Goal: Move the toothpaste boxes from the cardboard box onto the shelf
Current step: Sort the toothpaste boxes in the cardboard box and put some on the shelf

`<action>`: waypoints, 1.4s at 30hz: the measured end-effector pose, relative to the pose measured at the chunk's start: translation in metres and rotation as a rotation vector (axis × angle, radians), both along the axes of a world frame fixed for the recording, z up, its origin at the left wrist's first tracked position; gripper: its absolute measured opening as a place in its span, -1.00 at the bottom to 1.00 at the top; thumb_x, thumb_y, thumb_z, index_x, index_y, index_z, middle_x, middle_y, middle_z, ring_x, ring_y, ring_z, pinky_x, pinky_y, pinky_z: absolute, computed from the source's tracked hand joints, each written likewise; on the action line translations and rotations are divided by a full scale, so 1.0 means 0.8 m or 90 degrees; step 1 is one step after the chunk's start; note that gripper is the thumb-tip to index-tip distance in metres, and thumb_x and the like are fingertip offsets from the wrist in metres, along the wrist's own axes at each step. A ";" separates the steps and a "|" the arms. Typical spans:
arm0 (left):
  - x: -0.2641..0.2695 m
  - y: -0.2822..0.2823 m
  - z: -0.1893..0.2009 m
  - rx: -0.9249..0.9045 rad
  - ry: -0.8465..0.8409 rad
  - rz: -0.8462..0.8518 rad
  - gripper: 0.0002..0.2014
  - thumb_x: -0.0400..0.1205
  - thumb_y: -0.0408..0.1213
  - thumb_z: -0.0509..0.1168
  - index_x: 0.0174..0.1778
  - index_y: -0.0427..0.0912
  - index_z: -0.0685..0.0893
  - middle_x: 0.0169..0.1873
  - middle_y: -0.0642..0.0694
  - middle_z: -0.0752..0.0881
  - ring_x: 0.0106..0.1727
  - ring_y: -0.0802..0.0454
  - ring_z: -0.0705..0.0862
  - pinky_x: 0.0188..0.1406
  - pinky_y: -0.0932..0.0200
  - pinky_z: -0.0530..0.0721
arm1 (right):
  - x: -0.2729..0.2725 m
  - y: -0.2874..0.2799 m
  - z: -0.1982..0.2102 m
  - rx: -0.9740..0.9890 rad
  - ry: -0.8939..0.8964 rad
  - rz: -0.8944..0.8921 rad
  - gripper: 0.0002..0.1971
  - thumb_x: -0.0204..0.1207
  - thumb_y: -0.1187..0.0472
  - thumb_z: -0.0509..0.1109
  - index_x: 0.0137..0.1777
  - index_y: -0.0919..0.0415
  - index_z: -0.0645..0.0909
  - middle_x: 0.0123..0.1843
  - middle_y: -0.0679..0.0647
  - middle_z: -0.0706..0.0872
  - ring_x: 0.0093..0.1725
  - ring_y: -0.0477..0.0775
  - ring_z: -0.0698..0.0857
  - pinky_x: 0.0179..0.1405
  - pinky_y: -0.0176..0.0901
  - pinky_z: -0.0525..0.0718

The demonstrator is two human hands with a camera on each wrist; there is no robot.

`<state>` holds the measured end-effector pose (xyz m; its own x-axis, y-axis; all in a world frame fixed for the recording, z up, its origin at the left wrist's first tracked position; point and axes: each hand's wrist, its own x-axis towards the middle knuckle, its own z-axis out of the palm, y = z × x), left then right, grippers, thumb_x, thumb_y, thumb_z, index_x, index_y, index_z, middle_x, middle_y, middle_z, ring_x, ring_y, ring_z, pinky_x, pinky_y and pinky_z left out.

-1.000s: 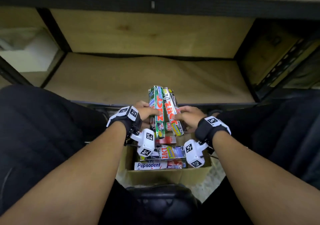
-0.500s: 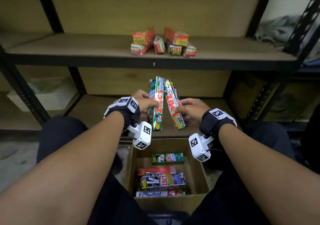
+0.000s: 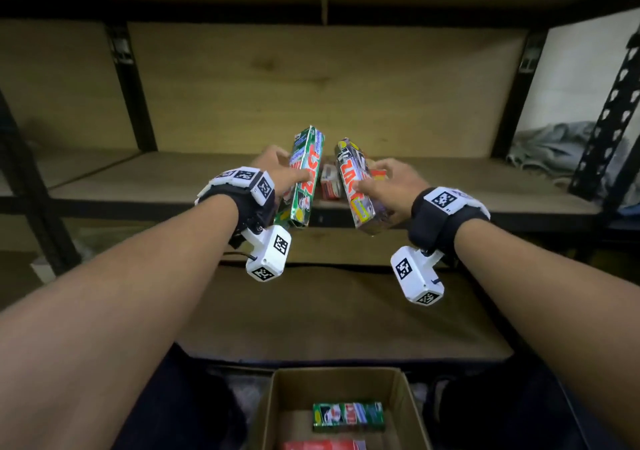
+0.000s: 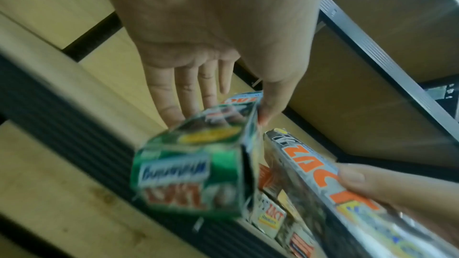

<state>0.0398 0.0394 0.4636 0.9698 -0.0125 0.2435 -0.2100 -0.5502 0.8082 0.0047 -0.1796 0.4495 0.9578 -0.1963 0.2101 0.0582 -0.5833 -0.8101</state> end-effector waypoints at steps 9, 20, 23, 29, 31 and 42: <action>0.105 0.022 0.048 0.174 -0.080 0.068 -0.53 0.60 0.12 0.29 0.45 0.16 0.56 0.13 0.00 0.73 -0.15 0.01 0.61 -0.27 0.26 0.48 | 0.119 0.037 0.071 -0.245 -0.003 -0.014 -0.59 0.26 -0.16 0.44 0.05 0.03 0.69 -0.12 0.08 0.82 -0.09 0.21 0.80 -0.04 0.04 0.79; 0.219 0.032 0.022 0.296 -0.001 0.033 -0.51 0.56 0.25 0.25 0.39 0.22 0.65 0.49 0.04 0.56 0.21 -0.06 0.65 0.05 0.27 0.56 | 0.219 0.052 0.064 -0.501 0.051 -0.044 -0.56 0.43 -0.28 0.27 0.08 0.03 0.68 0.09 0.12 0.72 0.00 0.24 0.68 0.03 -0.06 0.70; 0.238 0.032 0.006 0.297 0.023 0.022 -0.50 0.55 0.32 0.23 0.37 0.25 0.64 0.48 0.03 0.57 0.28 -0.09 0.64 0.11 0.21 0.61 | 0.232 0.058 0.056 -0.523 0.055 -0.040 -0.52 0.28 -0.35 0.29 -0.05 0.00 0.69 0.00 0.08 0.74 -0.11 0.20 0.70 -0.01 -0.04 0.73; 0.253 0.031 -0.014 0.305 0.035 -0.013 -0.56 0.67 0.15 0.23 0.43 0.11 0.64 0.51 -0.01 0.54 0.44 -0.08 0.55 0.21 0.27 0.44 | 0.241 0.061 0.049 -0.550 0.061 -0.039 -0.55 0.29 -0.34 0.33 -0.04 -0.02 0.70 -0.01 0.06 0.73 -0.13 0.17 0.71 -0.10 -0.06 0.74; 0.251 0.035 -0.020 0.313 0.043 -0.011 -0.55 0.65 0.18 0.22 0.42 0.14 0.64 0.50 0.01 0.55 0.45 -0.08 0.55 0.36 0.19 0.47 | 0.240 0.061 0.047 -0.556 0.060 -0.042 -0.55 0.32 -0.34 0.33 -0.01 -0.02 0.70 -0.03 0.06 0.74 -0.16 0.16 0.70 -0.19 -0.13 0.71; 0.210 0.038 0.001 0.261 0.043 0.041 -0.49 0.62 0.22 0.22 0.29 -0.08 0.67 0.14 -0.09 0.72 -0.05 -0.04 0.67 -0.02 0.15 0.60 | 0.182 0.063 0.073 -0.556 0.091 -0.031 -0.70 0.51 0.02 0.26 0.05 0.08 0.78 0.02 0.09 0.80 -0.11 0.16 0.75 -0.19 -0.15 0.72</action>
